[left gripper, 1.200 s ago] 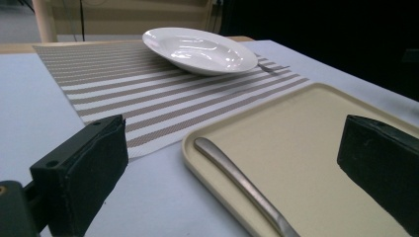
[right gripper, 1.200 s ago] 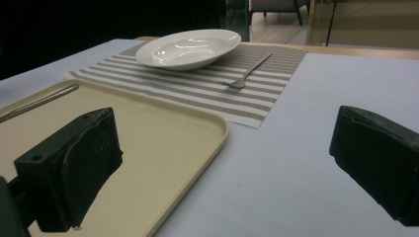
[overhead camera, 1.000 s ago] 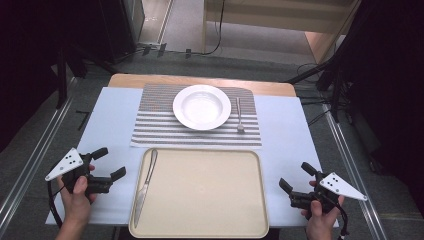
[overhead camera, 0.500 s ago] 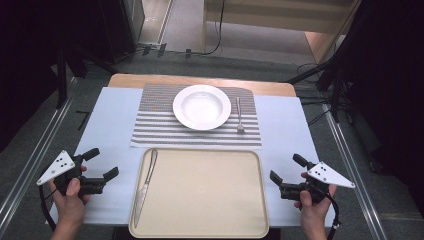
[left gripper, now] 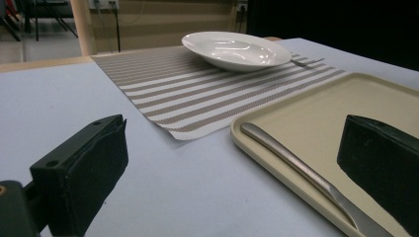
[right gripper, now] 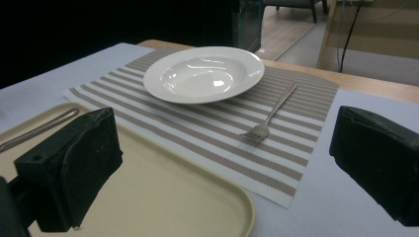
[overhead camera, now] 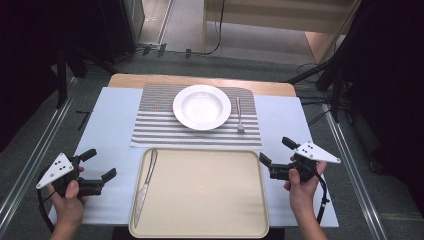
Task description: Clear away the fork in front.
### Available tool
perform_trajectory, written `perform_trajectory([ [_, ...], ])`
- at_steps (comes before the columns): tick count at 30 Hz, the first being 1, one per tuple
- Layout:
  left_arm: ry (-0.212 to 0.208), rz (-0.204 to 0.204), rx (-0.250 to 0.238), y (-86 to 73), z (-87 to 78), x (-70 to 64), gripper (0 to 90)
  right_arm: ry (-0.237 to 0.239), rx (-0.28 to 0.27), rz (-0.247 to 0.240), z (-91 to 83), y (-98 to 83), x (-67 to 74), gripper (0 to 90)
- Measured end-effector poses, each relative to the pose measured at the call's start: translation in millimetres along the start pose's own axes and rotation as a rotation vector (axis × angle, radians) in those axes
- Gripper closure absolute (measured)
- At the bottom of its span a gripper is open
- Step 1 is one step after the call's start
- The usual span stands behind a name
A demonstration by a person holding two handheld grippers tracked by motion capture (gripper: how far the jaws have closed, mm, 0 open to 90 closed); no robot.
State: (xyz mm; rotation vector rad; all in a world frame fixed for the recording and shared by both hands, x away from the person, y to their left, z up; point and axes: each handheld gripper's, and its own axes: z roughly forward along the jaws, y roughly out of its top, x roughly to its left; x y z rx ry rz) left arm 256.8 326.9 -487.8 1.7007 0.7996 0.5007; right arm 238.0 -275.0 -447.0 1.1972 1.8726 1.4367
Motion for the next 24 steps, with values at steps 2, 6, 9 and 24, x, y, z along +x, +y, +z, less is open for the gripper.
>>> perform_trajectory([
  [2,0.001,0.005,-0.002,-0.3,-0.6,0.2,0.0,-0.002,0.003,-0.003,5.9,5.1,0.5,0.0],
  [6,0.000,-0.021,-0.019,-1.4,-1.8,3.1,0.0,0.004,0.022,-0.012,18.5,12.6,0.0,0.0],
  [9,-0.005,-0.022,-0.023,-2.2,-2.7,2.8,0.0,0.002,0.040,-0.010,27.9,16.7,-0.9,0.0],
  [24,-0.025,-0.014,-0.009,-3.5,0.0,0.9,0.0,-0.037,0.091,0.044,66.0,38.9,-13.6,0.0],
])
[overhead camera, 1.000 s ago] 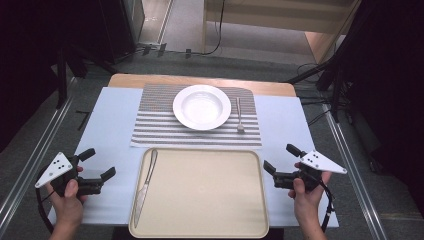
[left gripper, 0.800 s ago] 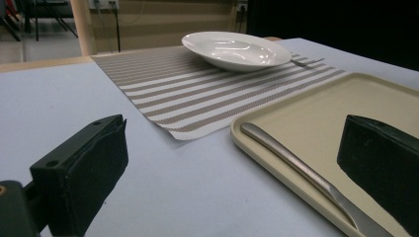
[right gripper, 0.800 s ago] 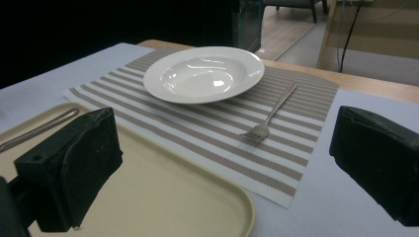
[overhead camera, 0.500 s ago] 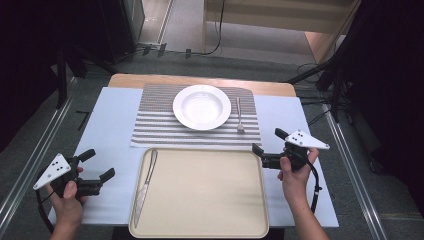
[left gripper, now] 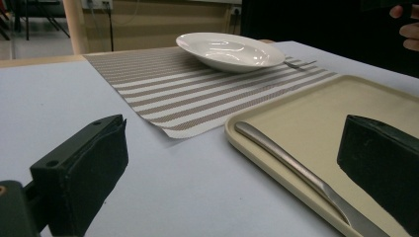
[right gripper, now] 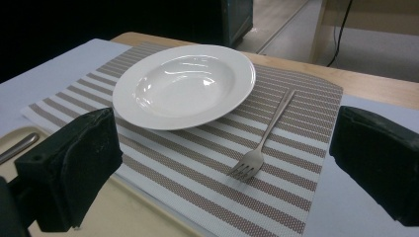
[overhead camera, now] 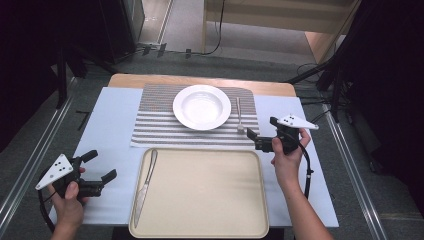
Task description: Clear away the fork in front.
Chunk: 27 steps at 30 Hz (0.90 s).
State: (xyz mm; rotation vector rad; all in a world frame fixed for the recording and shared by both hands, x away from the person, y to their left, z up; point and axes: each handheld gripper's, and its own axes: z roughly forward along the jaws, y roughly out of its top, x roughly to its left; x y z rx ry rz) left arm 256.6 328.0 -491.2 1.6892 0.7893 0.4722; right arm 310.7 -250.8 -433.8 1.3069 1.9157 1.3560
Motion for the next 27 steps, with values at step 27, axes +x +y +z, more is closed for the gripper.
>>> perform_trajectory([
  [27,-0.015,0.003,0.003,-0.2,1.2,-0.9,0.0,-0.052,0.174,0.054,72.9,25.3,-20.5,0.0],
])
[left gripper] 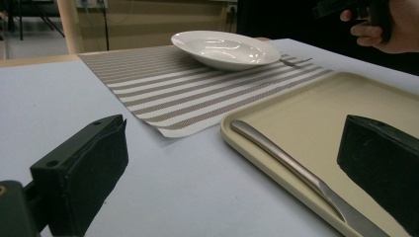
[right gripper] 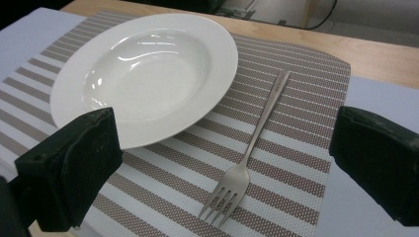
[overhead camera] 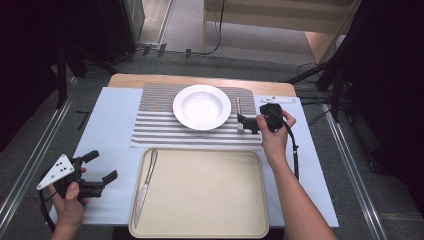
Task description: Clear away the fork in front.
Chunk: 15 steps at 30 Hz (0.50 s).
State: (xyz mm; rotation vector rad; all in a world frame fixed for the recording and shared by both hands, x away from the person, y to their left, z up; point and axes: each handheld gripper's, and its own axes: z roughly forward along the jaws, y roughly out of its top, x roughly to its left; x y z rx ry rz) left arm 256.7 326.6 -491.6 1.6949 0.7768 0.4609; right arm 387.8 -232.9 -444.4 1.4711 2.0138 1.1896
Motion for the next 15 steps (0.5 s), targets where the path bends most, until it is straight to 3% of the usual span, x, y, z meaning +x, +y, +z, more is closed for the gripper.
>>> perform_trajectory([
  [3,-0.002,0.000,0.003,0.1,0.1,-0.2,0.0,-0.013,0.029,0.008,8.1,3.0,-2.9,0.0],
  [9,-0.003,0.010,0.009,0.3,0.5,-1.1,0.0,0.005,0.074,0.034,22.7,9.0,-7.4,0.0],
  [15,-0.004,0.009,0.008,0.3,0.2,-1.0,0.0,-0.022,0.128,0.036,35.2,17.4,-5.1,0.0],
])
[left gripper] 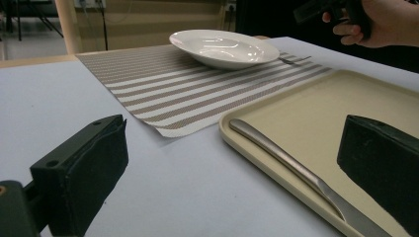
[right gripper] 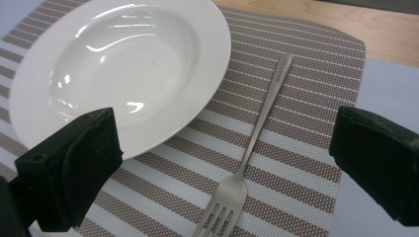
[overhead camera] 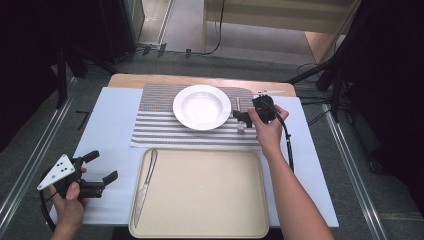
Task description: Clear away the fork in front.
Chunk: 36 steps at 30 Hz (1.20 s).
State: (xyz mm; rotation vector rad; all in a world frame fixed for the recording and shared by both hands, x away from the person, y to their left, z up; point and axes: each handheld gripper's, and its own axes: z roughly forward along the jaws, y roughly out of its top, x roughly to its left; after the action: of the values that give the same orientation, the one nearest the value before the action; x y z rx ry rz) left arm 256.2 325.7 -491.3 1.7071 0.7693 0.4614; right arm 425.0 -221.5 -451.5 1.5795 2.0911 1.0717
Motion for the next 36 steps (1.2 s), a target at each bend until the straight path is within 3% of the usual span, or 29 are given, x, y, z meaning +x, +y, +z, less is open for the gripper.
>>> perform_trajectory([
  [6,-0.001,-0.001,0.000,0.0,-0.1,0.2,0.0,-0.076,0.104,-0.036,16.4,10.2,8.2,2.4],
  [8,0.000,-0.003,-0.001,-0.1,0.1,0.2,0.0,-0.169,0.104,-0.041,20.6,10.6,11.9,20.7],
  [11,-0.002,-0.001,0.001,-0.1,0.0,0.2,0.0,-0.144,0.082,-0.001,23.4,11.6,9.7,24.2],
  [13,-0.003,0.000,0.001,-0.1,0.1,0.1,0.0,-0.155,0.088,0.001,26.5,12.5,9.4,29.8],
  [15,-0.003,0.000,0.001,-0.1,0.2,0.1,0.0,-0.194,0.113,-0.005,31.0,13.2,10.0,36.8],
  [17,-0.003,0.002,0.002,-0.1,0.3,0.2,0.0,-0.194,0.131,-0.002,34.9,13.6,9.0,45.4],
  [20,-0.003,0.001,0.002,-0.1,0.5,0.1,0.0,-0.213,0.157,-0.044,40.4,13.3,8.1,55.6],
  [24,-0.003,0.000,0.001,-0.2,0.7,0.2,0.0,-0.234,0.209,-0.026,46.5,13.1,6.1,65.5],
  [27,-0.003,0.001,0.001,-0.2,0.8,0.1,0.0,-0.220,0.245,-0.006,50.4,14.7,3.8,67.9],
  [31,-0.006,0.006,0.004,0.0,1.3,0.2,0.0,-0.230,0.284,-0.017,55.9,15.7,3.1,72.4],
  [35,-0.005,0.006,0.006,0.1,1.5,0.0,0.0,-0.225,0.320,0.013,62.1,16.0,2.9,72.3],
  [36,-0.005,0.007,0.006,0.1,1.6,0.0,0.0,-0.225,0.326,0.002,63.4,15.8,2.8,72.3],
])
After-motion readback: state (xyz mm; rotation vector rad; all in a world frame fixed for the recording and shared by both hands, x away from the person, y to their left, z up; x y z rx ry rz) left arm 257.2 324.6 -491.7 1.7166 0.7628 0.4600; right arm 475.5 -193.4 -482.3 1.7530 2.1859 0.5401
